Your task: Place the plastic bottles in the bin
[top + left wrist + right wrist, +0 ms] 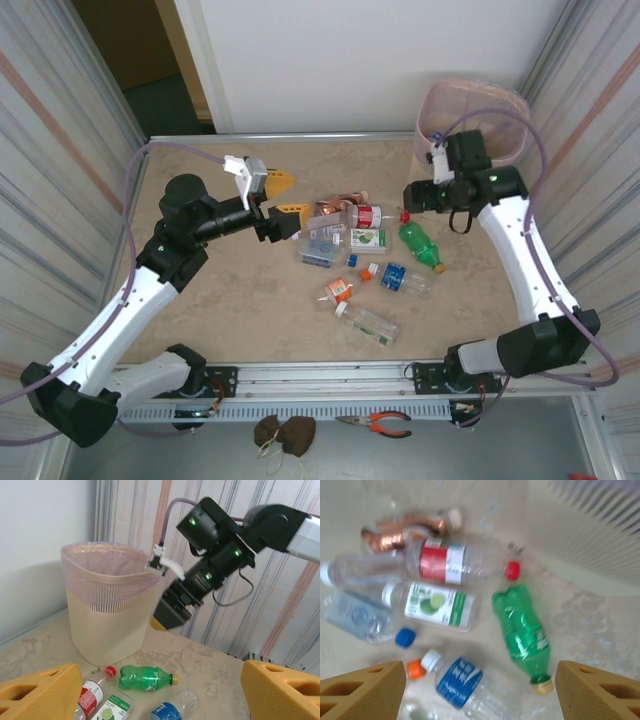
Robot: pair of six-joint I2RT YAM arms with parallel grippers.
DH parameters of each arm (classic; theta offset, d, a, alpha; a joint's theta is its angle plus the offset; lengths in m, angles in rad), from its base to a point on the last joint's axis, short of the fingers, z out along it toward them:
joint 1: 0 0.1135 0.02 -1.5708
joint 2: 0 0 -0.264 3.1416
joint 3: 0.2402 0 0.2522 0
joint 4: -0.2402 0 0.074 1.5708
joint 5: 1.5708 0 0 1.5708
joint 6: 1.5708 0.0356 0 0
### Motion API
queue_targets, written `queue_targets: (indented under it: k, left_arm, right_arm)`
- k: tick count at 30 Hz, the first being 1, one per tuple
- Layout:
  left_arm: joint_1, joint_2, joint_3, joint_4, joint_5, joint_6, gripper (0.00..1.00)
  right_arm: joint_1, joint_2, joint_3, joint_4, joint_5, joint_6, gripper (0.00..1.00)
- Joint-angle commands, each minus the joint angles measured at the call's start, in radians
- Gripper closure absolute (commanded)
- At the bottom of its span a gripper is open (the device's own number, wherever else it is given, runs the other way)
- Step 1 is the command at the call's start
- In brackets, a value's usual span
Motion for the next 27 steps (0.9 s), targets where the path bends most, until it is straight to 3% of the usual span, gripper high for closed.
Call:
queue_targets:
  k: [1,7,13,20,27]
  left_arm:
    - [0.01,-0.012,-0.013,-0.02,-0.016,-0.006,0.17]
    - [0.017,-0.027,-0.023,-0.038,-0.03,-0.001,0.17]
    - [0.023,-0.037,-0.029,-0.047,-0.054,-0.004,0.17]
    - [0.027,-0.041,-0.031,-0.048,-0.061,-0.013,0.17]
    - [0.031,-0.045,-0.022,-0.057,-0.071,-0.01,0.17]
  right_arm:
    - [0.123,-0.039,-0.083,-0.018,0.035,-0.042,0.23]
    - [0.329,-0.053,-0.199,-0.052,0.102,-0.027,0.23]
    - [0.477,-0.021,-0.279,-0.064,0.088,0.102,0.24]
    - [0.67,0.034,-0.336,-0.054,0.112,0.18,0.18]
    - [0.748,0.106,-0.378,-0.004,0.09,0.303,0.16]
